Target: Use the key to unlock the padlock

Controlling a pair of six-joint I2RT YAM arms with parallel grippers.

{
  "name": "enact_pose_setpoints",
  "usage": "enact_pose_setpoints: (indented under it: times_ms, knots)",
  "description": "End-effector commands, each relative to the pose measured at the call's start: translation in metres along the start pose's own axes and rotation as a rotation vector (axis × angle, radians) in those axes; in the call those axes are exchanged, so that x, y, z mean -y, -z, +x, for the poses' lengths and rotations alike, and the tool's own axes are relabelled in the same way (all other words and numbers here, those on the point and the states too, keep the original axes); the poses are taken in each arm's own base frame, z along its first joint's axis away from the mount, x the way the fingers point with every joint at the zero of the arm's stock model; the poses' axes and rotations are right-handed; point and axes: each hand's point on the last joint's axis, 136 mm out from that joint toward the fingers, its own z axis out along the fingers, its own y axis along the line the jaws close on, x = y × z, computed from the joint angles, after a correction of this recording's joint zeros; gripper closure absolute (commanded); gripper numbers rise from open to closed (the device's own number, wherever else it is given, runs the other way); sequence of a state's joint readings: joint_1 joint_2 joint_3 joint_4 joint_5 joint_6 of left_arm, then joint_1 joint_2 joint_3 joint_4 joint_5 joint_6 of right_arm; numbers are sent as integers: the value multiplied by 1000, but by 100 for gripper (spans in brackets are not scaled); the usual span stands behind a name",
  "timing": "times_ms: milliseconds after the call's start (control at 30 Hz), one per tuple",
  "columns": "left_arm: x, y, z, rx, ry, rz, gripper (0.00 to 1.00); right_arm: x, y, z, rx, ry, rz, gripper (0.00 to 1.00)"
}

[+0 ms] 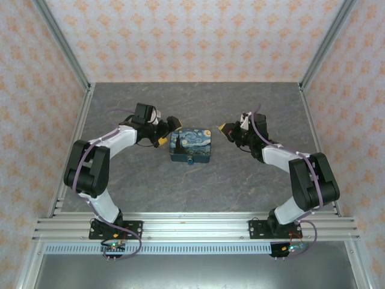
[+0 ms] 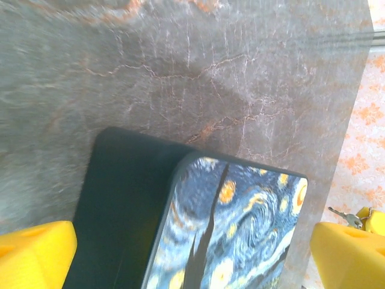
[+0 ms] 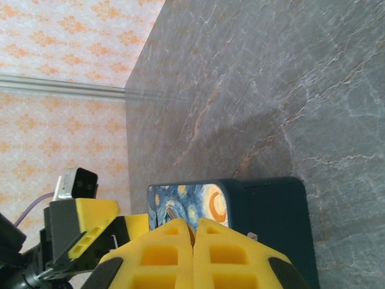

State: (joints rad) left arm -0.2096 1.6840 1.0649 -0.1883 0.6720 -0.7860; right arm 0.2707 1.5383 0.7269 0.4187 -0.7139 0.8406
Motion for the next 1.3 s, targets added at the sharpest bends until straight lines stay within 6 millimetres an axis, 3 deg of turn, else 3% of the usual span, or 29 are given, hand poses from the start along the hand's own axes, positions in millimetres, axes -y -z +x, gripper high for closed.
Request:
enact_pose_setpoints:
  times_ms: [0,167,333,433,633,967,1267]
  knots:
    - [4,38,4,69,-89,-42,0,-25,7,0,28,44,-53,100]
    - [9,63,47,70,-229,-33,0,-37,2,8,1,61,-65,100]
    - [-6,54,91,57,-356,-51,0,-47,-2,14,-19,58,-76,100]
    - [-17,44,106,72,-407,-53,0,-50,-4,19,-34,54,-76,100]
    - [-22,25,117,114,-434,10,10,-53,-10,32,-53,52,-66,100]
    - [-1,-6,130,108,-574,95,26,-50,-17,33,-41,29,-59,100]
    - [-11,-31,135,161,-660,81,37,-50,-21,34,-54,22,-52,100]
